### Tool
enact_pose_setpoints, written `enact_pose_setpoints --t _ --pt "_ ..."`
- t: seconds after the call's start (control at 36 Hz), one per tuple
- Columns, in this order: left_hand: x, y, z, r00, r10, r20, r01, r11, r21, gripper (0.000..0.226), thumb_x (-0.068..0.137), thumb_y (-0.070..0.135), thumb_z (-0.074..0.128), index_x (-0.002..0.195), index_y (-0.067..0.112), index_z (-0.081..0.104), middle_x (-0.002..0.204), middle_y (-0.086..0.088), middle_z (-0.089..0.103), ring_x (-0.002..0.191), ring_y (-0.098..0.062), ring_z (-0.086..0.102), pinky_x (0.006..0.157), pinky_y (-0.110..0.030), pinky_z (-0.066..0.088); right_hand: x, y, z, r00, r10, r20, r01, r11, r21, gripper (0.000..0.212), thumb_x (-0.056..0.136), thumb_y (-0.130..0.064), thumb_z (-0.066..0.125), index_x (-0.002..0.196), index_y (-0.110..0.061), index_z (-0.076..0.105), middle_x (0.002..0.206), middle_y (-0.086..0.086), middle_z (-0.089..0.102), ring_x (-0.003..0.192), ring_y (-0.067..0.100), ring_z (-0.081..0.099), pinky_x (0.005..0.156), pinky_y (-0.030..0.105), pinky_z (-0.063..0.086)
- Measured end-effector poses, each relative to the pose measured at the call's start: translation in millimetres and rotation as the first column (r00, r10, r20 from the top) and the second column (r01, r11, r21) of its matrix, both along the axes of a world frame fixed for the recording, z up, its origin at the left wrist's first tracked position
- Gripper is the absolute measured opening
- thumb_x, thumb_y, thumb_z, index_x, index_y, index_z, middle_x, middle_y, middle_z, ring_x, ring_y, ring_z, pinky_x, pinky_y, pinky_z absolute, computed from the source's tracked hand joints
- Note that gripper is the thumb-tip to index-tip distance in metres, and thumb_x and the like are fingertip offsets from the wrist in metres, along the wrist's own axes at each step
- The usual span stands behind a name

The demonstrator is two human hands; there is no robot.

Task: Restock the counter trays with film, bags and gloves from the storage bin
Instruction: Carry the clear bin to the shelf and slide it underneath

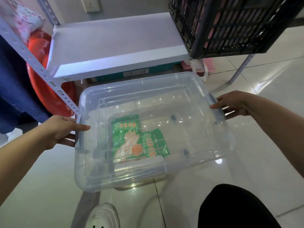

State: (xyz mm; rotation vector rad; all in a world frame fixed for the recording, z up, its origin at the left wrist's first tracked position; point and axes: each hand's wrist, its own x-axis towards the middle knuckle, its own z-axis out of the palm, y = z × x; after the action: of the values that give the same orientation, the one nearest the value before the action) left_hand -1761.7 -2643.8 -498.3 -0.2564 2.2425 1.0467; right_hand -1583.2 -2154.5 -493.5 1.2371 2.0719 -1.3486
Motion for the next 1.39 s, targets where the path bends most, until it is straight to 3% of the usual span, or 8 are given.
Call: enact_pose_setpoints --t 0.25,0.42,0.72,0.83,1.03,1.14,1.28,1.39 --pt "-3.3 -1.8 -6.1 1.000 -0.005 0.009 0.005 1.000 0.004 0.032 0.071 0.009 0.084 0.101 0.004 0.072 0.100 -0.017 0.074 0.085 -0.038 0.069 0.055 -0.039 0.062 2.6 -4.7 6.0 1.000 0.014 -0.023 -0.013 0.999 0.036 0.017 0.078 -0.012 0.080 0.084 -0.018 0.065 0.094 0.007 0.070 0.077 0.026 0.068 0.047 0.032 0.058" --pt "-8.1 -4.9 -11.4 1.000 0.001 0.020 -0.001 1.000 0.011 0.033 0.068 0.011 0.086 0.098 0.006 0.073 0.099 -0.016 0.074 0.085 -0.040 0.070 0.050 -0.040 0.060 4.8 -2.3 2.3 0.999 0.021 -0.030 -0.020 0.999 0.044 0.018 0.077 -0.015 0.081 0.086 -0.022 0.067 0.100 0.008 0.070 0.082 0.028 0.069 0.054 0.036 0.059" --pt "-19.4 -25.9 -30.8 0.996 0.014 0.082 -0.016 0.999 0.029 0.069 0.035 0.029 0.095 0.099 0.012 0.076 0.091 -0.009 0.078 0.074 -0.036 0.075 0.065 -0.050 0.060 -5.5 -9.1 6.2 0.996 0.094 0.001 -0.093 0.987 0.134 0.013 0.081 -0.013 0.078 0.088 -0.017 0.067 0.091 0.008 0.071 0.082 0.024 0.067 0.077 0.045 0.059" --pt "-14.6 -20.8 -24.6 0.997 0.003 0.071 -0.006 0.999 0.042 0.058 0.042 0.024 0.091 0.097 0.011 0.076 0.087 -0.009 0.078 0.072 -0.037 0.075 0.062 -0.049 0.060 -3.9 -14.8 8.6 0.999 0.052 -0.016 -0.049 0.988 0.146 0.015 0.082 -0.011 0.077 0.092 -0.015 0.067 0.093 0.010 0.070 0.078 0.025 0.067 0.062 0.038 0.059" --pt "3.8 -15.1 -11.0 1.000 -0.009 -0.020 0.012 0.994 0.108 0.030 0.070 0.012 0.086 0.098 0.010 0.076 0.090 -0.012 0.077 0.074 -0.034 0.072 0.050 -0.038 0.060 5.4 -32.7 -2.8 0.993 -0.039 -0.115 0.065 0.970 0.233 0.040 0.080 -0.014 0.079 0.116 -0.002 0.067 0.084 0.015 0.062 0.065 0.026 0.058 0.070 0.055 0.061" --pt "22.1 -19.2 -5.3 1.000 -0.003 0.012 0.001 0.985 0.175 0.044 0.079 0.022 0.081 0.120 0.017 0.066 0.099 -0.009 0.076 0.081 -0.032 0.073 0.052 -0.037 0.060 28.4 -44.1 -1.8 0.974 -0.150 -0.171 0.171 0.978 0.118 0.060 0.078 -0.028 0.082 0.132 -0.018 0.059 0.103 0.016 0.069 0.081 0.032 0.070 0.072 0.050 0.060" --pt "53.5 -40.5 -1.1 0.981 -0.025 0.191 -0.022 0.971 0.240 0.049 0.079 0.025 0.080 0.125 0.022 0.062 0.102 -0.006 0.078 0.090 -0.027 0.075 0.065 -0.041 0.061 85.3 -66.9 -2.4 0.919 -0.336 -0.208 0.341 0.940 -0.010 0.033 0.073 -0.030 0.085 0.099 -0.015 0.072 0.088 0.014 0.069 0.073 0.030 0.063 0.062 0.039 0.054" --pt "90.2 -53.2 -4.7 0.950 0.029 0.311 -0.135 0.936 0.325 0.063 0.064 0.023 0.084 0.124 0.016 0.066 0.112 -0.009 0.075 0.091 -0.027 0.075 0.067 -0.039 0.059 129.7 -82.2 -13.1 0.868 -0.453 -0.204 0.402 0.881 -0.249 0.028 0.077 -0.015 0.080 0.104 -0.014 0.072 0.093 0.012 0.074 0.079 0.030 0.068 0.074 0.052 0.060"
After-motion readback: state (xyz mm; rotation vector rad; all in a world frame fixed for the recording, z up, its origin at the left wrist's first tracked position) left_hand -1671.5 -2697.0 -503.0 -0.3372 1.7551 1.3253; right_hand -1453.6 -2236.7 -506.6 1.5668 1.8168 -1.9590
